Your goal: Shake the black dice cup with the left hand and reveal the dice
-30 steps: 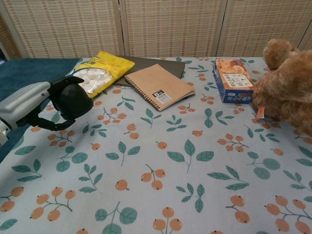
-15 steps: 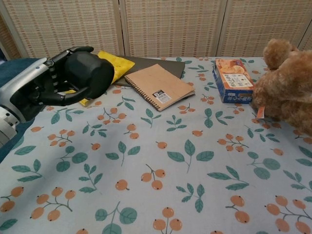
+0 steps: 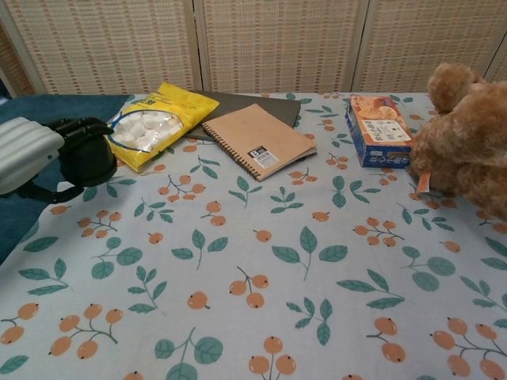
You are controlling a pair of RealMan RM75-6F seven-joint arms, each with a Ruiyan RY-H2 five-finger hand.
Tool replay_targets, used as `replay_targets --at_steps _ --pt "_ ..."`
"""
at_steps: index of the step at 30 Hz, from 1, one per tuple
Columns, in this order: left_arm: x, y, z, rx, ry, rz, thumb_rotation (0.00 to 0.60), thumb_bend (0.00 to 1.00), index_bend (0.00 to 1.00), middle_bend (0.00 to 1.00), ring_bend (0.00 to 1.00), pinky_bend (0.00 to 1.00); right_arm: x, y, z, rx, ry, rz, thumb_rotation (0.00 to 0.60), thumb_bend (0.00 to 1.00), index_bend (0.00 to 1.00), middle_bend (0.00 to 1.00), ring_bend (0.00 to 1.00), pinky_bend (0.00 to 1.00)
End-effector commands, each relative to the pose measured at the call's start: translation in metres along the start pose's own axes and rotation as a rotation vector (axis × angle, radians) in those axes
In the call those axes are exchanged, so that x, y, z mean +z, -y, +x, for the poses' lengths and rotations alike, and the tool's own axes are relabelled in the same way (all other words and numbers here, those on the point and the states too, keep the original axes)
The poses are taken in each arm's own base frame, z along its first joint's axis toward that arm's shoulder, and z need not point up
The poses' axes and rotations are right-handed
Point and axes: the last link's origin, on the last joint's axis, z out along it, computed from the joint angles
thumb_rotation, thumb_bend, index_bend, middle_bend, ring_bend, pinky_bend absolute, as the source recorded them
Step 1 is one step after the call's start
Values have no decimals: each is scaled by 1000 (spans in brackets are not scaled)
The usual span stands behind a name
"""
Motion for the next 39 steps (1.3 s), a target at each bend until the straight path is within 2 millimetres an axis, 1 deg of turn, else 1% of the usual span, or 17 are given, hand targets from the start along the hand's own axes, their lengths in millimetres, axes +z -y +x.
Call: replay_targets --at_steps 1,4,6,10,14,17,19,20,21,23,24,26,30,35,39 --pt "-4 -28 -6 -81 6 -114 600 645 411 446 379 436 0 0 0 -1 1 2 600 269 0 0 0 0" --pt "-6 -33 -9 -87 20 -128 600 626 406 441 373 429 0 0 0 -14 -12 -8 600 269 0 0 0 0" --pt "-7 -34 -11 -89 31 -128 600 590 390 432 360 418 -1 1 0 -11 -15 -10 600 269 0 0 0 0" --pt "-8 -32 -15 -81 63 -133 600 512 312 414 330 366 -1 1 1 -14 -32 -13 600 269 0 0 0 0" --pt "-9 -31 -19 -66 88 -128 600 458 258 390 298 341 -2 2 0 -16 -39 -14 600 269 0 0 0 0" --pt "-10 -30 -23 -67 121 -119 600 422 203 344 247 300 -2 3 -1 -18 -39 -8 600 269 0 0 0 0" --pt "-12 -28 -27 -53 153 -125 600 394 134 290 183 233 -2 3 -1 -19 -41 -8 600 269 0 0 0 0" --pt "-13 -26 -28 -41 165 -127 600 377 82 245 128 176 -2 3 -1 -18 -43 -8 600 269 0 0 0 0" --pt "-13 -25 -27 -34 172 -132 600 355 31 179 62 117 -3 3 -1 -17 -44 -8 600 269 0 0 0 0" --pt "-14 -25 -27 -61 181 -132 600 331 0 79 7 80 -3 3 0 -17 -45 -6 600 269 0 0 0 0" --pt "-15 -25 -25 -86 183 -132 600 325 0 36 0 75 -3 3 -1 -15 -44 -3 600 269 0 0 0 0" --pt "-15 -25 -22 -131 185 -130 600 322 0 1 0 67 -3 4 -1 -12 -39 4 600 269 0 0 0 0" --pt "-16 -27 -15 -204 199 -139 600 313 0 0 0 28 -4 5 -1 -14 -44 9 600 268 0 0 0 0" --pt "-17 -30 -5 -300 229 -145 600 311 0 0 0 23 -5 5 0 -13 -49 8 600 269 0 0 0 0" --pt "-12 -32 9 -381 190 -124 600 312 0 0 0 21 -6 5 -1 -15 -46 10 600 269 0 0 0 0"
